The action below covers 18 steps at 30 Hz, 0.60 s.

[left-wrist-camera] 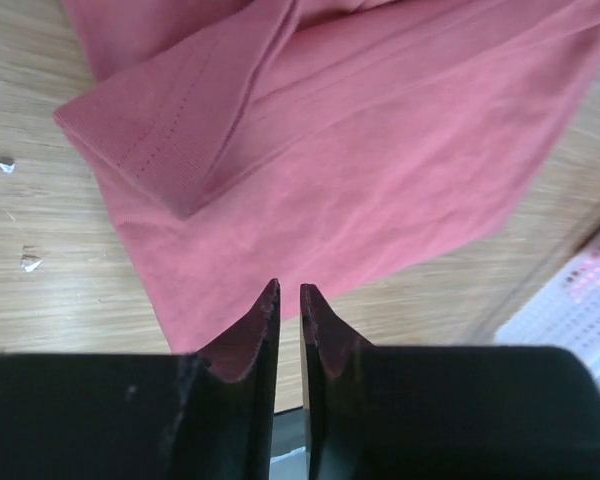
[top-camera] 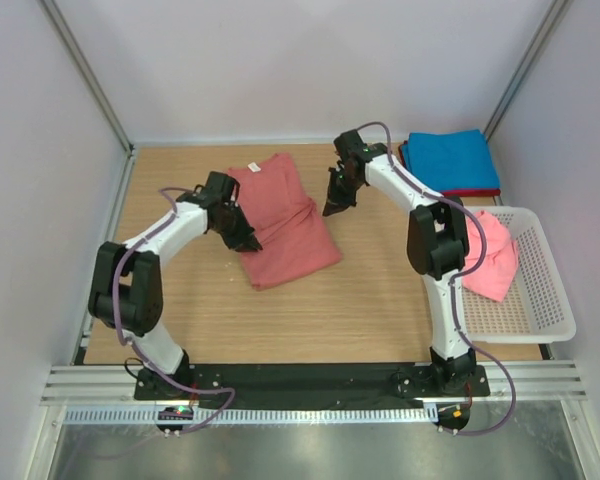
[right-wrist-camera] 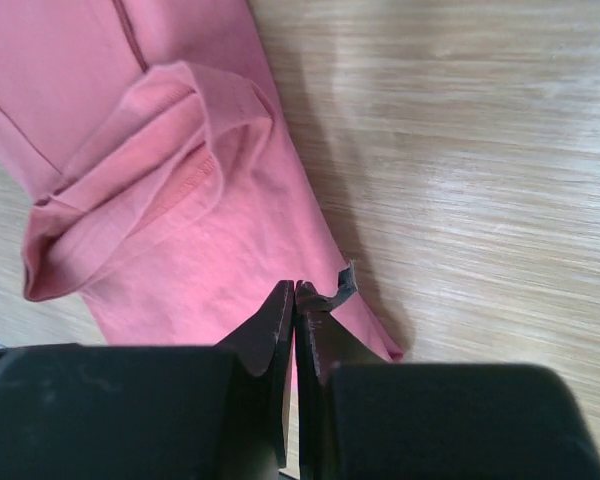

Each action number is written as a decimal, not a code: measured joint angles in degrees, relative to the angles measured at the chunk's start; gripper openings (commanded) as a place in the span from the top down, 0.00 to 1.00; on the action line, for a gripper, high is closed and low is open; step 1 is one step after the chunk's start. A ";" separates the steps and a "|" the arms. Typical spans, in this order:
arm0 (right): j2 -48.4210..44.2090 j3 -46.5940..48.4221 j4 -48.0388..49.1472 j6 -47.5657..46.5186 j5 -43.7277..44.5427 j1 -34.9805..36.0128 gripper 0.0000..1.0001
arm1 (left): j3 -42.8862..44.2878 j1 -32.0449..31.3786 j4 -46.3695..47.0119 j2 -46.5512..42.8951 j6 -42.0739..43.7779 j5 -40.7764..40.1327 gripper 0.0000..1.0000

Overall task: Fold and stack the t-shirts
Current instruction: Fold the tshirt

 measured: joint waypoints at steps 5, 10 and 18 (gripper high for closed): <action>0.13 -1.66 1.03 -0.20 -0.72 0.22 0.92 | -1.03 -1.33 0.50 5.03 0.07 -1.05 0.92; 0.61 -1.60 3.61 0.09 -1.20 0.70 0.92 | 0.87 -1.20 0.28 9.35 0.44 -2.89 0.91; 6.47 2.58 4.50 1.60 -1.29 1.90 0.92 | 7.13 -0.81 -1.79 13.00 2.03 -6.82 0.88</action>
